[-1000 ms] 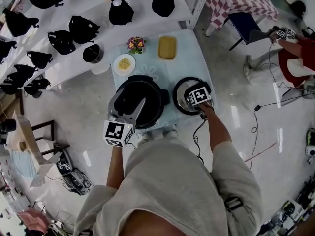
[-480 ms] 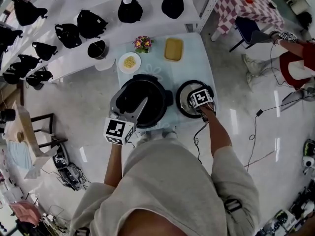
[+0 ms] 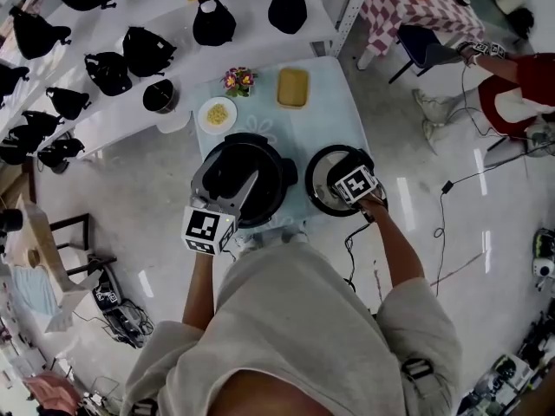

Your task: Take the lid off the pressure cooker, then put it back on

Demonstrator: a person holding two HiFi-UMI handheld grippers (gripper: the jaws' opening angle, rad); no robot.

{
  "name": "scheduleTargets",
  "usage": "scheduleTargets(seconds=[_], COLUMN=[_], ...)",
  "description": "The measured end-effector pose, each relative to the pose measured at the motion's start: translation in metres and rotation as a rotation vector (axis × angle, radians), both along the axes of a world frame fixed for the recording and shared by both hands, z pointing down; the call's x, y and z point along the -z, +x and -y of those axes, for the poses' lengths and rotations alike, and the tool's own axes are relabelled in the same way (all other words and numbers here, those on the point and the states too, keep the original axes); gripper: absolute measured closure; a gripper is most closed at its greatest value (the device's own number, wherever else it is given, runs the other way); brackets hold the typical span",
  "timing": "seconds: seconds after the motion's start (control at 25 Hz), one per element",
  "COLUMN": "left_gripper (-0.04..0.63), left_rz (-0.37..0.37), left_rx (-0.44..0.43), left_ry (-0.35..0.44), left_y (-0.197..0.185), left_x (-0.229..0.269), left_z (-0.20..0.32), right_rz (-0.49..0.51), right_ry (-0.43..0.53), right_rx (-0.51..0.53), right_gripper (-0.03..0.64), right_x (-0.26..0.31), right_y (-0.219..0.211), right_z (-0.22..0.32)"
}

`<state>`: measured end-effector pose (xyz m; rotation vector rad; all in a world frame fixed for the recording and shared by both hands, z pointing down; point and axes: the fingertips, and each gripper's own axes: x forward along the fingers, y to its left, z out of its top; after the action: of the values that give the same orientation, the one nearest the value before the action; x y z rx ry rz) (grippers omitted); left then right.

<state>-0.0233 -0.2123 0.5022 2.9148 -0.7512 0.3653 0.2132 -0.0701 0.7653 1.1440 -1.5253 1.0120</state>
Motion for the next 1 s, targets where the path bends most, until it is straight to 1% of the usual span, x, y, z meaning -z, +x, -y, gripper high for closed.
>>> scheduleTargets(seconds=[0.28,0.44,0.6,0.8,1.0], left_gripper=[0.287,0.287,0.287,0.287,0.287], left_rz=[-0.017,-0.027,-0.038,-0.048,-0.06], left_rx=[-0.028,-0.026,-0.018,-0.004,0.026], left_ry=[-0.002,0.002,-0.003,-0.011,-0.009], left_y=[0.005,0.002,-0.004,-0.01,-0.021], left_x=[0.003,0.004,0.005,0.001,0.003], left_z=[-0.003,-0.001,-0.004,-0.007,-0.005], right_rz=[0.003,0.012,0.007,0.025,-0.004], right_ry=[0.043,0.051,0.052,0.07,0.098], right_rx=[0.085,0.135,0.158,0.154,0.232], right_gripper=[0.345,0.345,0.345,0.345,0.345], right_x=[0.059,0.089,0.119,0.155,0.176], right_y=[-0.017,-0.026,-0.029,-0.037,-0.059], right_z=[-0.023,-0.032,-0.037,-0.032,-0.013])
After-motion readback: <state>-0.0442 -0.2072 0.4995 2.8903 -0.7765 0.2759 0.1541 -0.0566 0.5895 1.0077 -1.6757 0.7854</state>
